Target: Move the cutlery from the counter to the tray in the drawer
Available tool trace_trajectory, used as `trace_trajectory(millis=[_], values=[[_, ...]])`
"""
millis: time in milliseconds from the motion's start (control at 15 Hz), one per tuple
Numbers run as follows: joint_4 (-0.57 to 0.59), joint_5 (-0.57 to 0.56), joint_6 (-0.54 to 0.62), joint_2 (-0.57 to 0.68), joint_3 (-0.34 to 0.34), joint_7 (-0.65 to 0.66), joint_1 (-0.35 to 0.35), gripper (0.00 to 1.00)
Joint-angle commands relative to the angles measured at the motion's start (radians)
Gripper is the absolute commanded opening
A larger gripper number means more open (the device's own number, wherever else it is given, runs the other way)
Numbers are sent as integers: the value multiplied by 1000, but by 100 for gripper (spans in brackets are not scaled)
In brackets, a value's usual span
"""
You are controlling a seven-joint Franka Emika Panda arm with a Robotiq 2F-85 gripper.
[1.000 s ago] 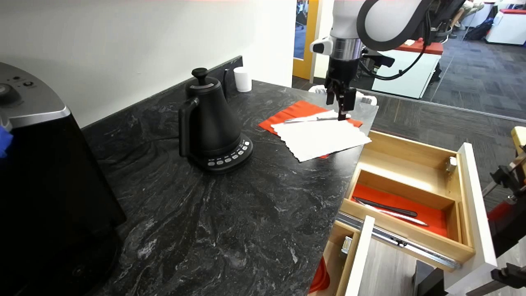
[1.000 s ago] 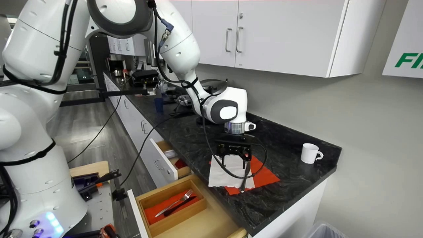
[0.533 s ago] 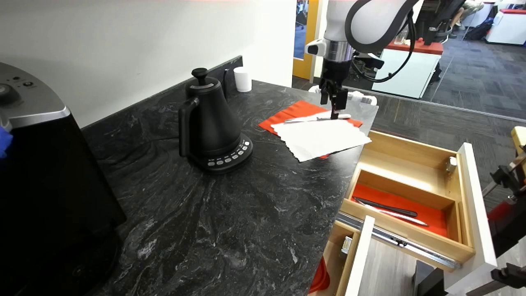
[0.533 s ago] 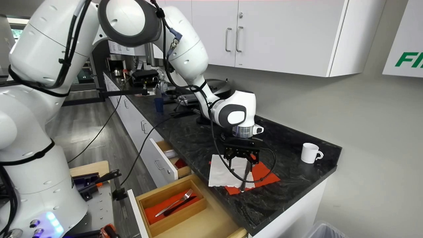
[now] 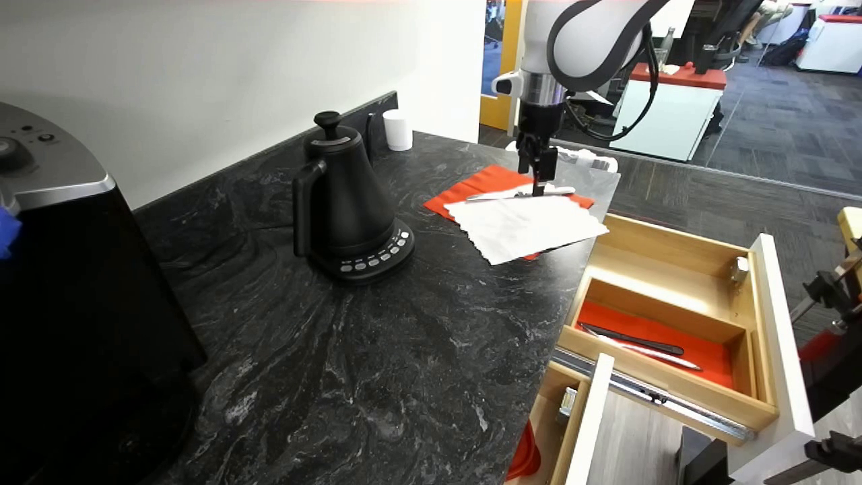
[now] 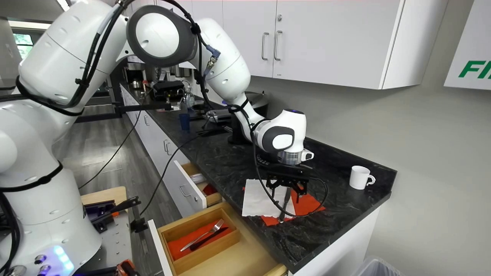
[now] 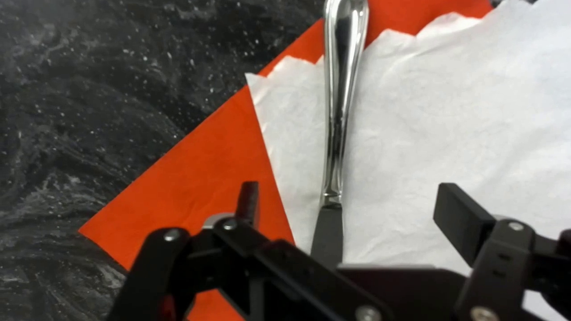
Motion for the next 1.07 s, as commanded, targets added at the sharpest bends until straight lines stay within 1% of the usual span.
trace_trajectory(millis=[0, 67, 133, 200, 267, 600, 867, 1000], values=[[47, 26, -44, 28, 29, -36, -35, 100], [52, 28, -47, 32, 31, -39, -38, 100], [56, 32, -50, 36, 34, -42, -40, 75], [61, 34, -52, 41, 37, -45, -42, 74], [64, 38, -52, 46, 41, -50, -46, 68], [72, 51, -58, 54, 45, -63, -50, 33], [72, 54, -56, 54, 45, -63, -49, 7], [70, 55, -55, 53, 45, -61, -49, 3]])
